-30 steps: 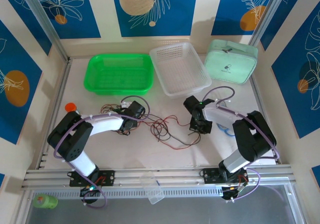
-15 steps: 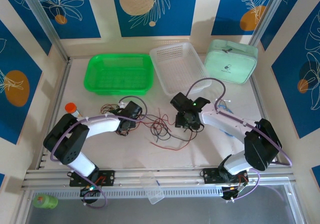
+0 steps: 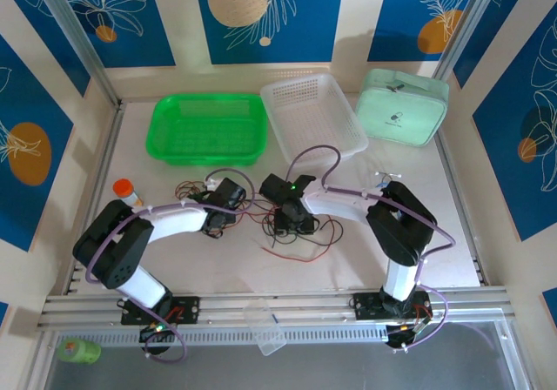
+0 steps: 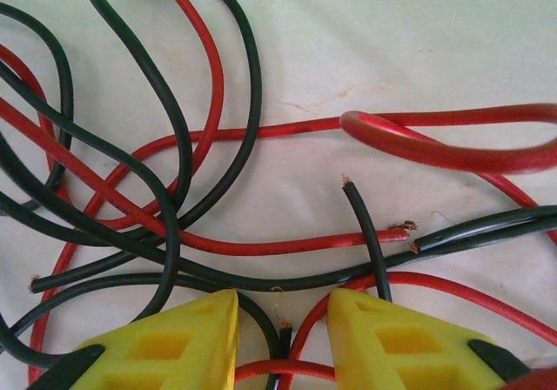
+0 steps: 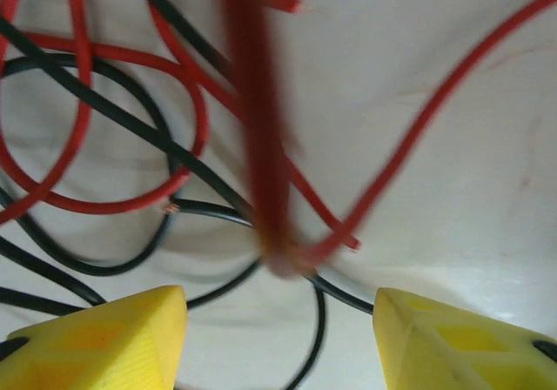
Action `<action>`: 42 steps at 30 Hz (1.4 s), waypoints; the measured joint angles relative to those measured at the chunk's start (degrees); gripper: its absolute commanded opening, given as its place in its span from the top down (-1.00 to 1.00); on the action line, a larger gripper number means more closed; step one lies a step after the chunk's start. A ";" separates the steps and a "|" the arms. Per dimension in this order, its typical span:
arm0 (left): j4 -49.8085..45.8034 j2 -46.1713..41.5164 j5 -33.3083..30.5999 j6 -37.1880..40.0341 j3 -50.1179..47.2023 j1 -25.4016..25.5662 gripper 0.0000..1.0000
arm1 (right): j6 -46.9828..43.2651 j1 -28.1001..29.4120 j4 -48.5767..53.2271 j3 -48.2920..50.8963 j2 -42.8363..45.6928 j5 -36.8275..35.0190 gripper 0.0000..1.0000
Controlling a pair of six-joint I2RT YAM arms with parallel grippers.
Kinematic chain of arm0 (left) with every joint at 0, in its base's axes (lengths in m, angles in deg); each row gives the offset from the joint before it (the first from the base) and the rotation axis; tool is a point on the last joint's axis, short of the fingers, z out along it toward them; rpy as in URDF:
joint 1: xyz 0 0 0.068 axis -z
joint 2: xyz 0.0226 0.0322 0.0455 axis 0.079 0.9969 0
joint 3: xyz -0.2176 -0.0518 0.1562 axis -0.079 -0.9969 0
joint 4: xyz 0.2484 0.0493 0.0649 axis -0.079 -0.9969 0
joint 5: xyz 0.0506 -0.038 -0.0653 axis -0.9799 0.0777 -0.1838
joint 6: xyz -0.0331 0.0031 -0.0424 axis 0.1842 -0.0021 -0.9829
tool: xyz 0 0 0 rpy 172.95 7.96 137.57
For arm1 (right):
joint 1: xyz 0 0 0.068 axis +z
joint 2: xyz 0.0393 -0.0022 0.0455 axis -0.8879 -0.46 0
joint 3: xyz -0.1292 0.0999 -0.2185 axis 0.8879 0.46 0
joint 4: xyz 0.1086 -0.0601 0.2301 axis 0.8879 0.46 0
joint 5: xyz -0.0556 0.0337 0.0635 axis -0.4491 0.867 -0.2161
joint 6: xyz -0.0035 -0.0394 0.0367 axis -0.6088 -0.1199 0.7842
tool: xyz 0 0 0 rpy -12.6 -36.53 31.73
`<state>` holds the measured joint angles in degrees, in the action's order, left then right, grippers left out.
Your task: Untangle the cables
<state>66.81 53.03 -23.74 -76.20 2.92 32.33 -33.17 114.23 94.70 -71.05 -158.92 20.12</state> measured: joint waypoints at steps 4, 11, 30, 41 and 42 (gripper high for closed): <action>1.20 -0.72 0.02 -0.04 -1.03 0.00 0.36 | 1.14 0.13 -1.42 -0.11 -2.51 -0.17 -0.15; 1.84 -1.42 0.02 -0.26 -1.81 0.00 0.36 | 3.74 -0.11 -1.73 1.05 -2.58 -1.79 0.18; 1.75 -1.42 0.00 -0.46 -1.79 -0.02 0.36 | 4.33 -12.52 -0.35 14.75 8.72 -12.61 0.87; -0.61 -2.43 0.15 -0.24 -1.73 -0.11 0.16 | -0.44 -18.73 2.82 14.75 9.25 -14.84 0.90; -1.79 -2.97 0.33 -0.04 -1.73 -0.11 0.12 | -0.68 -18.73 2.75 14.43 9.25 -14.84 0.90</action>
<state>65.01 50.06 -23.41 -76.24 1.19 32.22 -33.85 95.50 97.46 -56.62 -149.67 5.28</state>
